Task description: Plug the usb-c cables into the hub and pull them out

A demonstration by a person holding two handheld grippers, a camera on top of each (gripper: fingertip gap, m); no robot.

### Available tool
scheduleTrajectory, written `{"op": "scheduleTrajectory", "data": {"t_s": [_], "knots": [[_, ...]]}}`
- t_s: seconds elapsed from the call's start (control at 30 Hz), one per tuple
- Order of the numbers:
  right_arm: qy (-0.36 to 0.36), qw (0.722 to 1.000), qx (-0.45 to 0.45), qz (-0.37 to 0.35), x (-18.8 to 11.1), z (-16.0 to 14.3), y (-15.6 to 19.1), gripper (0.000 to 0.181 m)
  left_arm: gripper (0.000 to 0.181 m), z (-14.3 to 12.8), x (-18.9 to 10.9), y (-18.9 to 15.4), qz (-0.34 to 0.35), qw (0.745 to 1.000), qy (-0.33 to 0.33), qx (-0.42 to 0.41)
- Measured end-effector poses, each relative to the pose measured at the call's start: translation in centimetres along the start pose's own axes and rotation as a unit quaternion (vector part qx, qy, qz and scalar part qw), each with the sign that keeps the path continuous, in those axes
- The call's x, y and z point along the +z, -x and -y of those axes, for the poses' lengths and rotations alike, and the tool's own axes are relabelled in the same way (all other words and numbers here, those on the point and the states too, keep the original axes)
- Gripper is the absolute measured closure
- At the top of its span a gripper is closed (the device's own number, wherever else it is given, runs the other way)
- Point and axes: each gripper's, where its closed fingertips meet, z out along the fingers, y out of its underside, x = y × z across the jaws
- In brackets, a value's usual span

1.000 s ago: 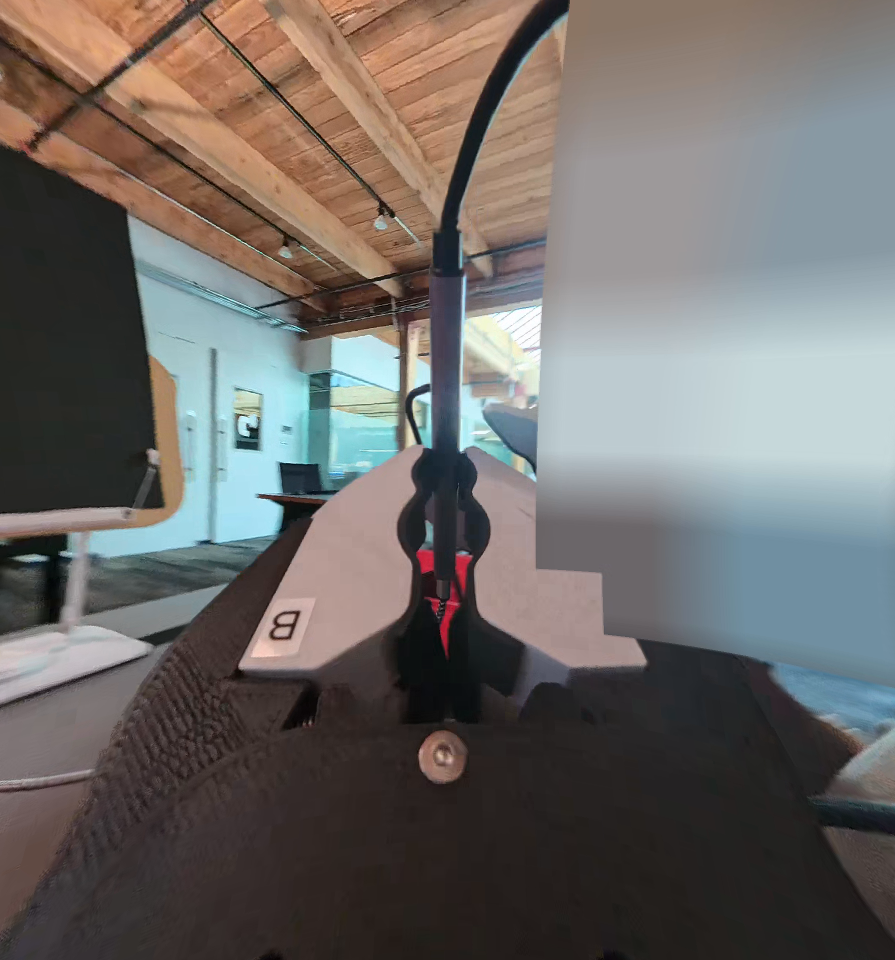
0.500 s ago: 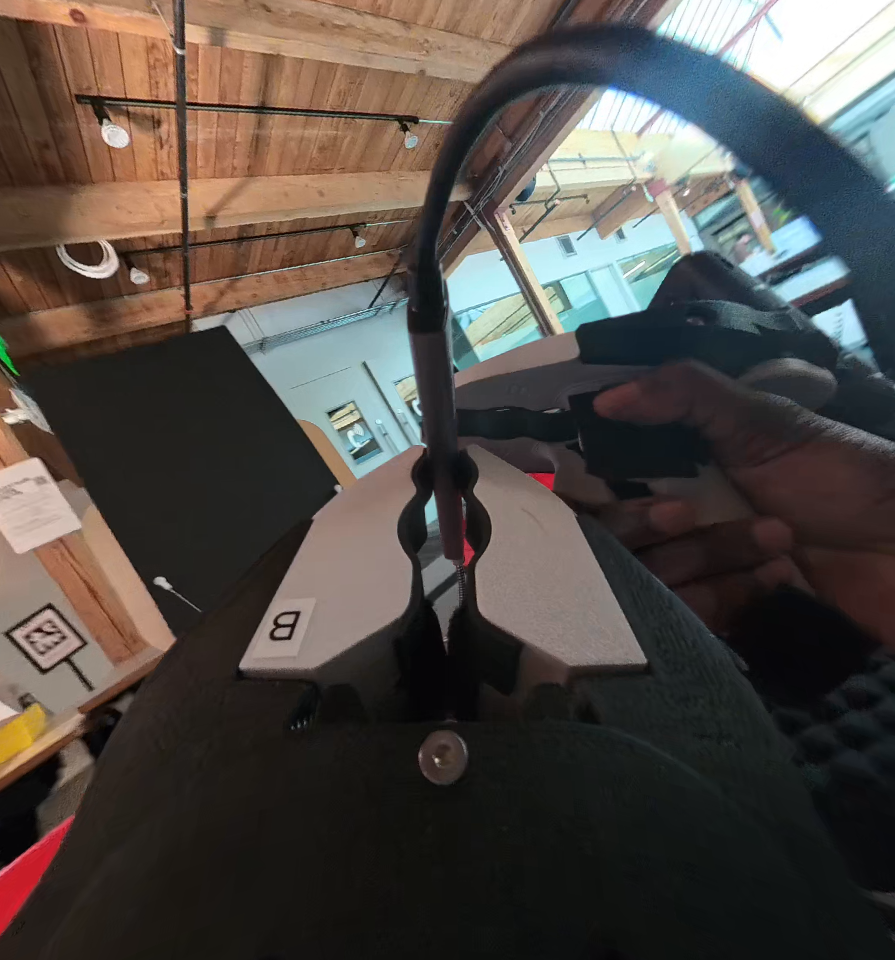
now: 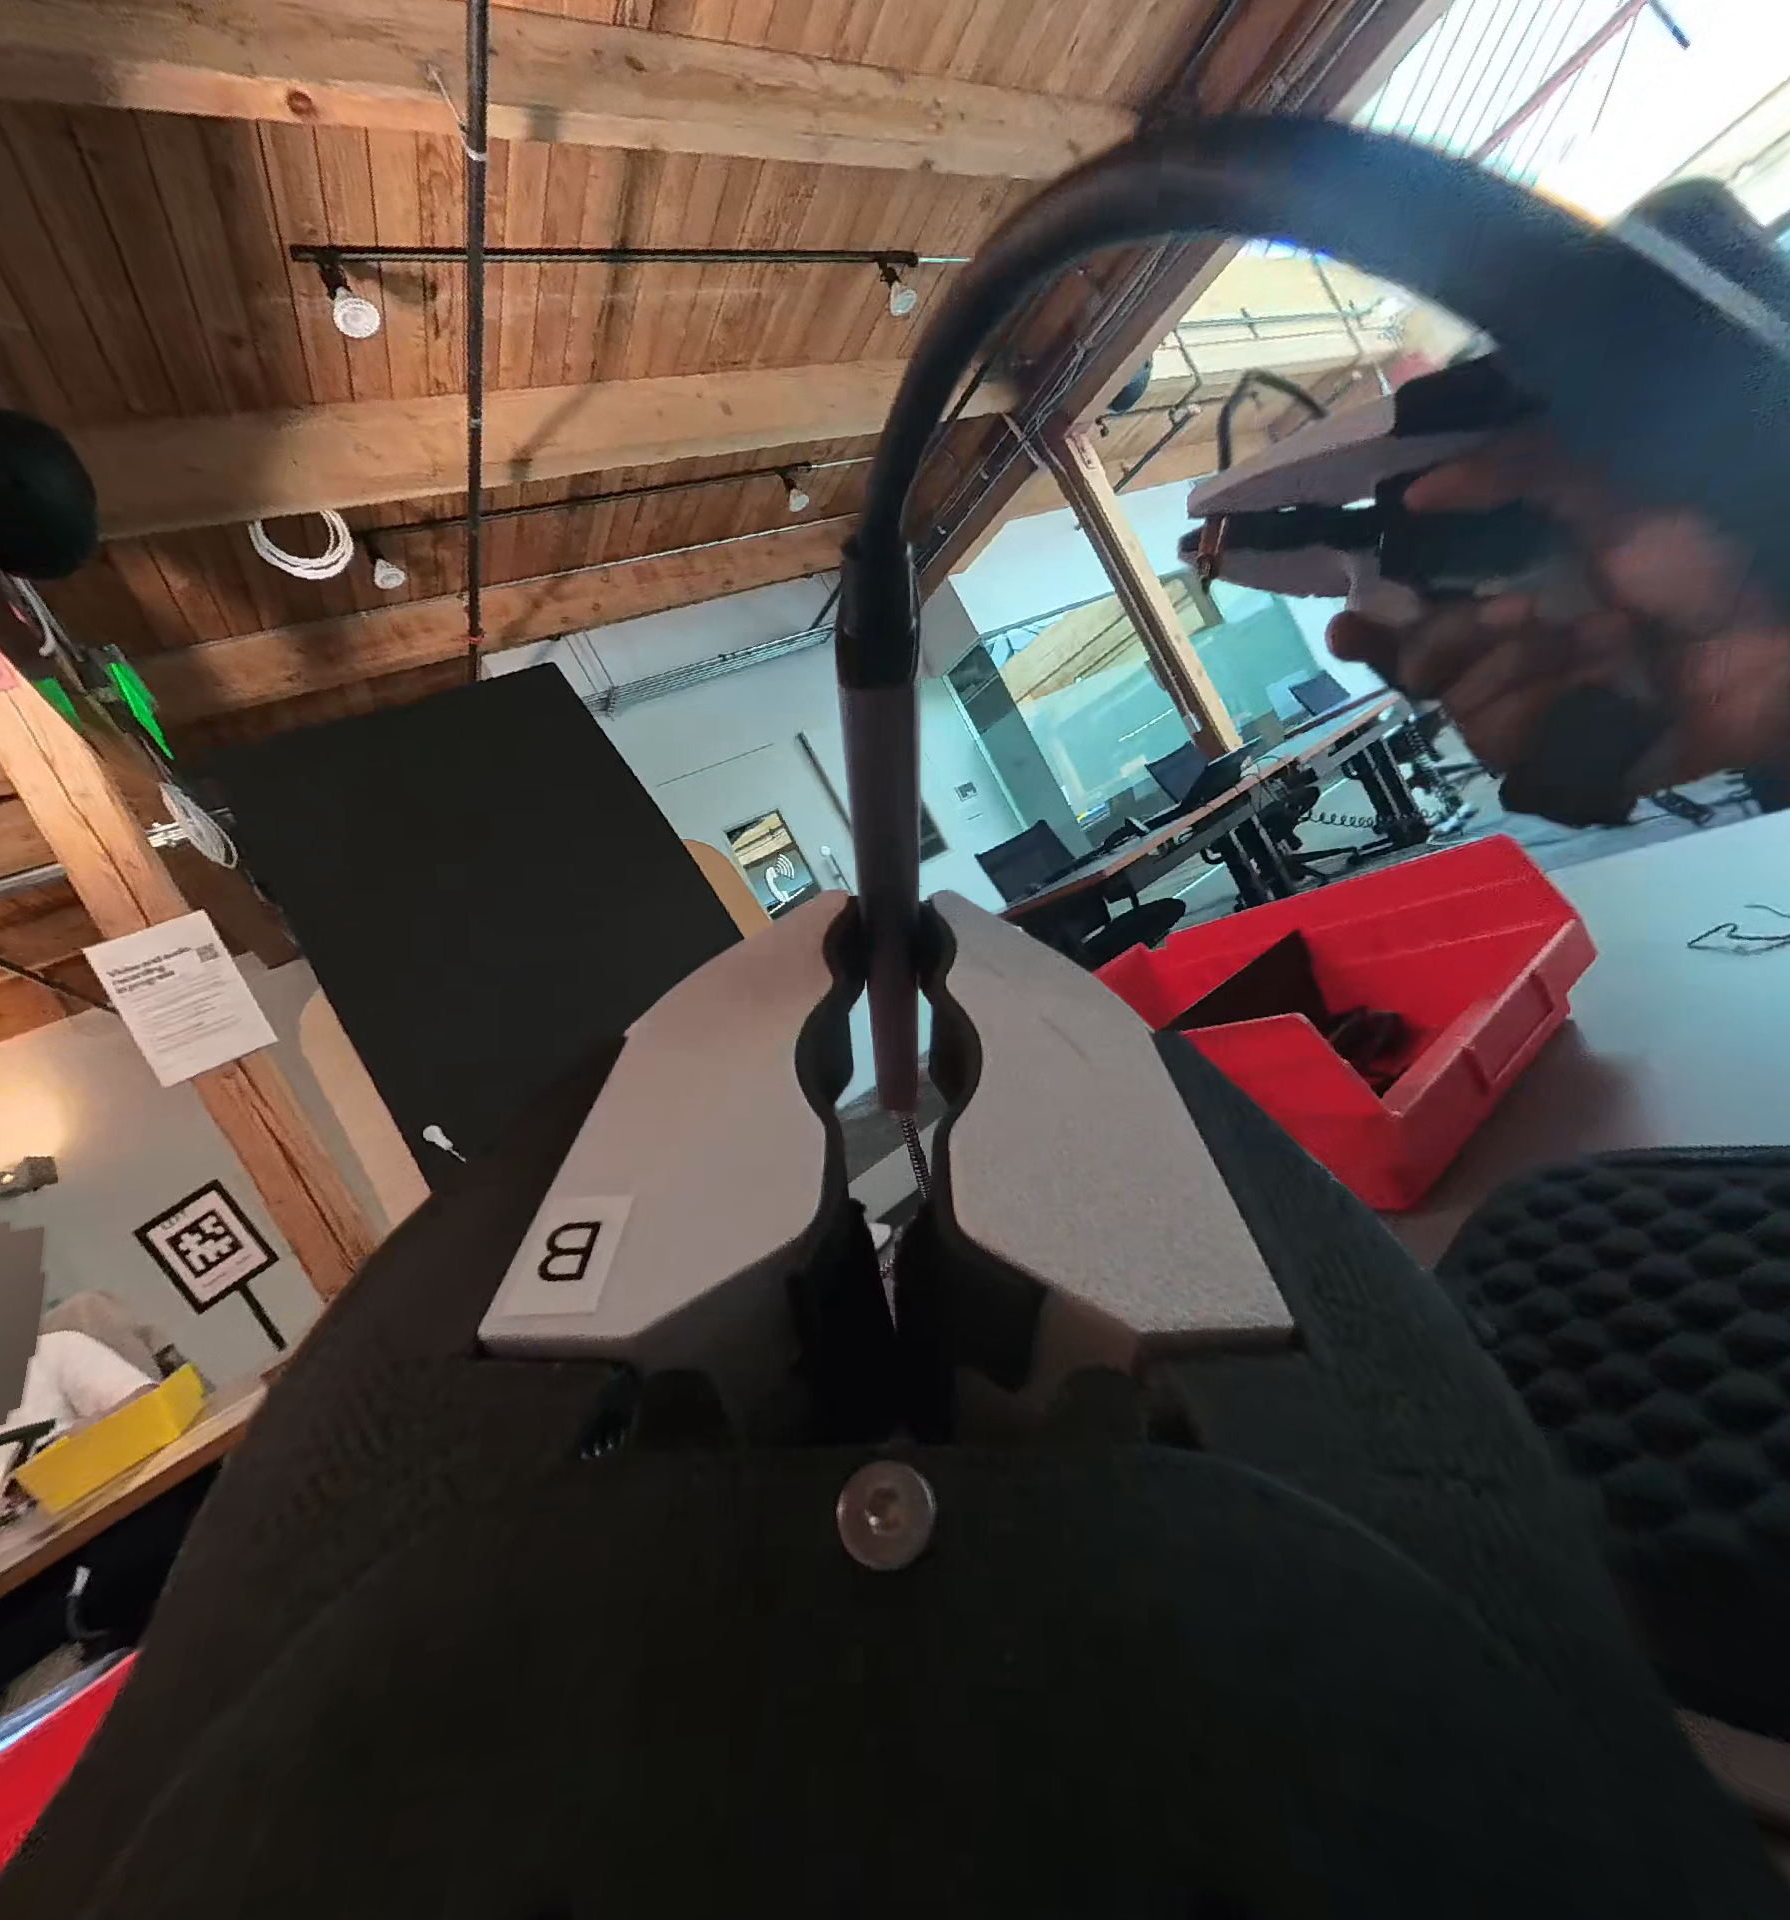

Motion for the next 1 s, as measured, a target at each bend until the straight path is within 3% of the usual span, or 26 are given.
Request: {"op": "scheduleTrajectory", "data": {"t_s": [0.1, 0.2, 0.27, 0.33, 0.5, 0.57, 0.67, 0.7, 0.77, 0.87, 0.93, 1.0], "knots": [[0.093, 0.995, -0.013, -0.020, -0.2, -0.1, -2.0, 0.170, 0.174, 0.4, -0.3, 0.4, 0.002, 1.000, -0.007, 0.000], [0.230, 0.972, -0.006, -0.040, -1.1, -2.5, -4.7, 0.170, 0.174, 0.6, -0.5, 0.9, 0.006, 1.000, -0.013, -0.001], [0.315, 0.943, -0.058, -0.091, -2.7, -4.4, -7.9, 0.170, 0.174, 0.4, -0.7, 1.3, 0.012, 1.000, -0.013, -0.001], [0.406, 0.894, -0.132, -0.135, -5.0, -6.1, -11.0, 0.170, 0.174, 0.2, -0.9, 1.8, 0.017, 1.000, -0.014, -0.010], [0.548, 0.746, -0.327, -0.192, -9.2, -6.5, -17.0, 0.170, 0.174, -0.4, -1.1, 2.4, 0.022, 0.999, -0.012, -0.028], [0.596, 0.665, -0.410, -0.186, -10.5, -5.7, -18.7, 0.170, 0.174, -0.5, -1.1, 2.5, 0.023, 0.999, -0.011, -0.023], [0.658, 0.501, -0.549, -0.120, -12.4, -5.0, -20.6, 0.170, 0.174, -0.5, -1.1, 2.5, 0.022, 0.999, -0.014, -0.025], [0.678, 0.463, -0.562, -0.101, -13.1, -5.2, -21.0, 0.170, 0.174, -0.5, -1.1, 2.5, 0.020, 0.999, -0.015, -0.032], [0.719, 0.418, -0.552, -0.059, -14.6, -6.5, -21.7, 0.170, 0.174, -0.6, -1.0, 2.4, 0.015, 0.998, -0.020, -0.055], [0.746, 0.401, -0.532, -0.007, -15.7, -8.7, -22.2, 0.170, 0.173, -0.6, -1.1, 2.6, 0.012, 0.996, -0.028, -0.083], [0.750, 0.423, -0.508, -0.011, -15.6, -9.6, -22.5, 0.170, 0.173, -0.7, -1.1, 2.8, 0.010, 0.994, -0.032, -0.101], [0.744, 0.461, -0.481, -0.042, -15.1, -9.8, -22.6, 0.153, 0.174, -0.8, -1.2, 3.1, 0.008, 0.992, -0.035, -0.120]]}}
